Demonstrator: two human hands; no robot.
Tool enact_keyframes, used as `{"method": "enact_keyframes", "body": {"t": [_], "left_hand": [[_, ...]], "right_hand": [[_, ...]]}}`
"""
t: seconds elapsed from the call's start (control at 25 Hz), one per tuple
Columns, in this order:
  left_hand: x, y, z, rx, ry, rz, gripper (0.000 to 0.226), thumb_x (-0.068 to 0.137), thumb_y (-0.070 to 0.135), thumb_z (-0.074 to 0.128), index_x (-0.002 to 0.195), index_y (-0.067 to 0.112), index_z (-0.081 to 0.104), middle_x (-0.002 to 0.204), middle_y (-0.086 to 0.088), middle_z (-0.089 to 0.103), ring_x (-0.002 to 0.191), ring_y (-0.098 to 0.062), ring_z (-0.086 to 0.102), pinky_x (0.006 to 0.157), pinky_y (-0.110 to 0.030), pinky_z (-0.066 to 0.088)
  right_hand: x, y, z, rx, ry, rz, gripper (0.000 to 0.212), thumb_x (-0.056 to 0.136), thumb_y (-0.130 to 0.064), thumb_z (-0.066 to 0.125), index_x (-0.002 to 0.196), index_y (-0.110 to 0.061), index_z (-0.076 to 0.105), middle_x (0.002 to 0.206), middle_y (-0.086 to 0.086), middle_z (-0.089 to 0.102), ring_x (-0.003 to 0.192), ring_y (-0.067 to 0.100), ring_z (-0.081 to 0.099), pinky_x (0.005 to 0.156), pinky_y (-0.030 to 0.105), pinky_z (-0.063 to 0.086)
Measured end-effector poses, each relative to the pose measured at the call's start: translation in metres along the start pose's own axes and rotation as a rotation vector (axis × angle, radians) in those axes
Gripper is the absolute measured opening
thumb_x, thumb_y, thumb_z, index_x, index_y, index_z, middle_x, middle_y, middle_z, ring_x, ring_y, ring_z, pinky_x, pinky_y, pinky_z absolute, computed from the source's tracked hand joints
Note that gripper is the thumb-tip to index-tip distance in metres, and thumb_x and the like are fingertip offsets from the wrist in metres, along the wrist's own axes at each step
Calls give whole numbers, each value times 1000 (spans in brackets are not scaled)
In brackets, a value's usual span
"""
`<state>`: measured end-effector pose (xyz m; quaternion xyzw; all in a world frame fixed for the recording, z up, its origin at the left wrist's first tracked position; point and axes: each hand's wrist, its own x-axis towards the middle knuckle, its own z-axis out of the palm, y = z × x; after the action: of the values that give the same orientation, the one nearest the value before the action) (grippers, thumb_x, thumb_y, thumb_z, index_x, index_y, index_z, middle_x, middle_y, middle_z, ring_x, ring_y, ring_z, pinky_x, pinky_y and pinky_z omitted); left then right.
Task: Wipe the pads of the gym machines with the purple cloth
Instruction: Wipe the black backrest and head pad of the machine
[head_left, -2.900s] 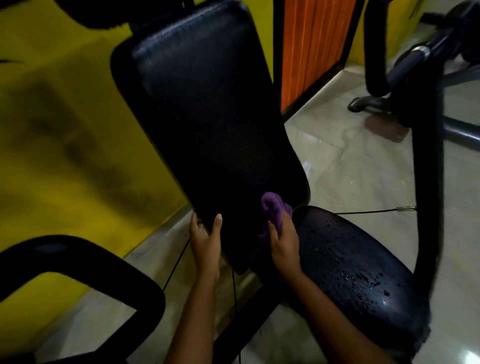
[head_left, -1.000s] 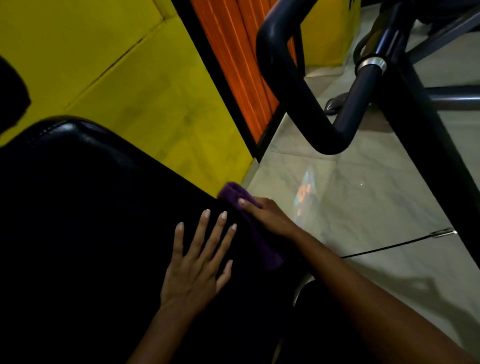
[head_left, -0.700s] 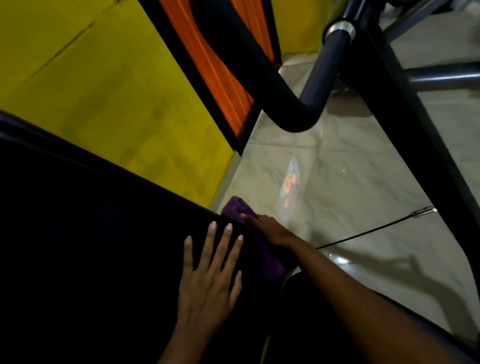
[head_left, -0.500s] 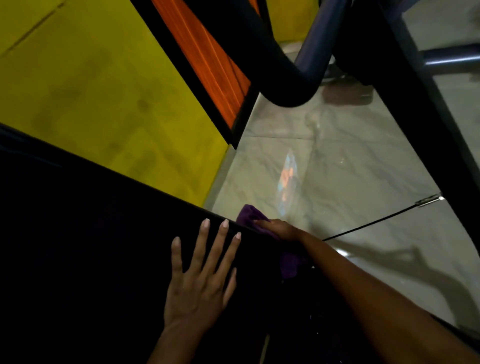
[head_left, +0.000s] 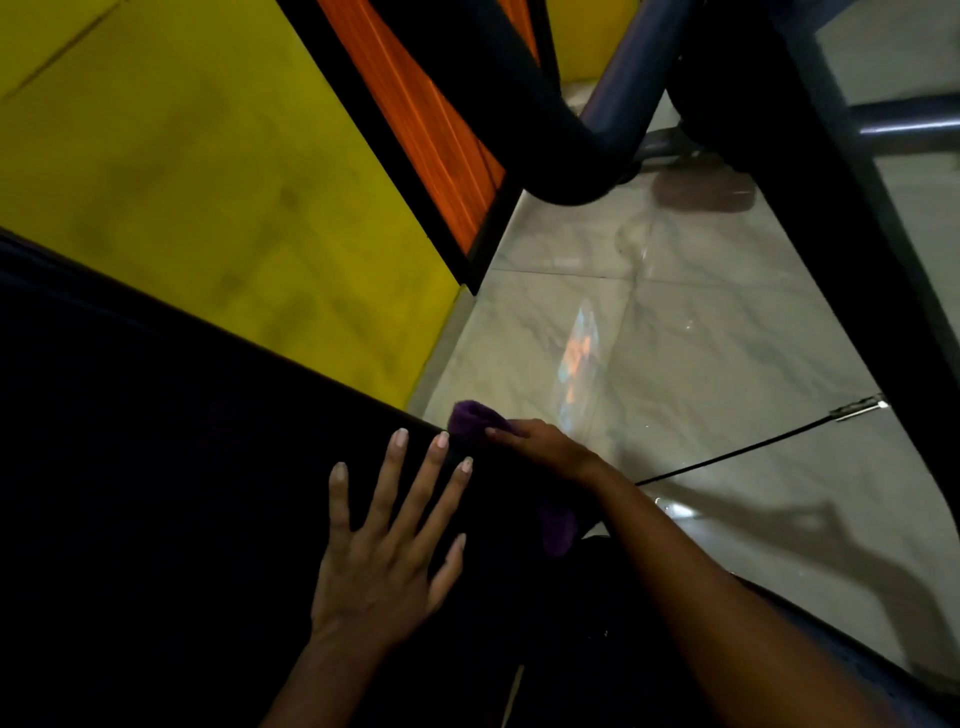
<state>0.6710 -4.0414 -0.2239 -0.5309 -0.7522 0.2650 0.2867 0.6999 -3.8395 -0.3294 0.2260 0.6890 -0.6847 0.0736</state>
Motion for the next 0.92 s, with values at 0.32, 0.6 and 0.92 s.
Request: {"method": "enact_keyframes", "body": {"t": [0.32, 0.6, 0.92], "left_hand": [[0, -1, -47, -716, -48, -240, 57, 87, 46, 39, 142, 32, 34, 153, 6, 30, 146, -13, 11, 120, -34, 0], [-66, 14, -148, -1942, 126, -1097, 56, 75, 67, 56, 125, 56, 33, 141, 29, 33, 135, 5, 31, 112, -23, 29], [-139, -23, -220, -1994, 408, -1666, 63, 76, 30, 67, 134, 17, 46, 130, -13, 58, 113, -24, 60, 92, -36, 53]], "right_hand": [[-113, -60, 30, 413, 410, -232, 22, 94, -39, 48, 101, -25, 64, 94, 0, 69, 92, 16, 64, 86, 35, 49], [-225, -108, 100, 297, 174, -341, 32, 95, -41, 45, 115, -25, 63, 106, -4, 69, 102, 9, 62, 93, 27, 48], [-320, -170, 174, 318, -351, -131, 41, 94, -50, 34, 109, -27, 64, 112, 1, 68, 106, 11, 63, 96, 29, 49]]}}
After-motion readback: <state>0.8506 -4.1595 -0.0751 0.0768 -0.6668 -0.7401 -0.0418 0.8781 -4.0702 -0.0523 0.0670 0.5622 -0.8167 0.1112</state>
